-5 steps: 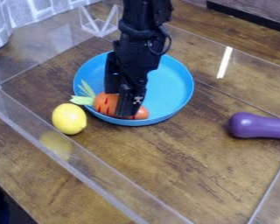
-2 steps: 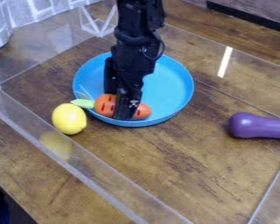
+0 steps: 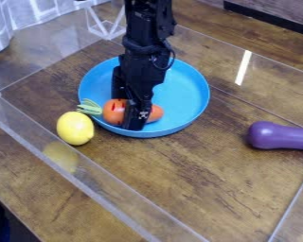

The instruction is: Remove the carrot from inside the blue tray and put it on the table

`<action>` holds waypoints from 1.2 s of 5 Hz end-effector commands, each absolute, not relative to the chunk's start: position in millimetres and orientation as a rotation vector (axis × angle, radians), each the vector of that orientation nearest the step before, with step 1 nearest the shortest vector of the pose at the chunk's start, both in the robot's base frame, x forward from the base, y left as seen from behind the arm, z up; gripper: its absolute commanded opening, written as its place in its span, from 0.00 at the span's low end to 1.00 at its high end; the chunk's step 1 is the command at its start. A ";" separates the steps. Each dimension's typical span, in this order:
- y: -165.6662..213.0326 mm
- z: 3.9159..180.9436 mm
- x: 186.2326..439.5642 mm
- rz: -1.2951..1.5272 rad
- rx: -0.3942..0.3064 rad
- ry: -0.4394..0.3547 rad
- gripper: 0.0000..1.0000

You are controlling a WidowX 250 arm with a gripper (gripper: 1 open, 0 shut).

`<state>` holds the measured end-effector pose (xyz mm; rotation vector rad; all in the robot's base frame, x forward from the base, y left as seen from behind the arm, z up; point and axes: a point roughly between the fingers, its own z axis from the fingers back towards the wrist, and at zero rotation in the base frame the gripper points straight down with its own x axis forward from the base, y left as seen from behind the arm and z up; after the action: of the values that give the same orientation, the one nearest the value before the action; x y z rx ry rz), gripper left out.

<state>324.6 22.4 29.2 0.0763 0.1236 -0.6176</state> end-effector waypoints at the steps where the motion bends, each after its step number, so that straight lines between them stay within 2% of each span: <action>1: 30.3 40.9 337.0 -0.598 0.095 0.067 0.00; 6: 34.2 48.4 340.8 -0.623 0.096 0.043 0.00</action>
<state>329.5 25.8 28.9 0.0739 0.1099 -0.6477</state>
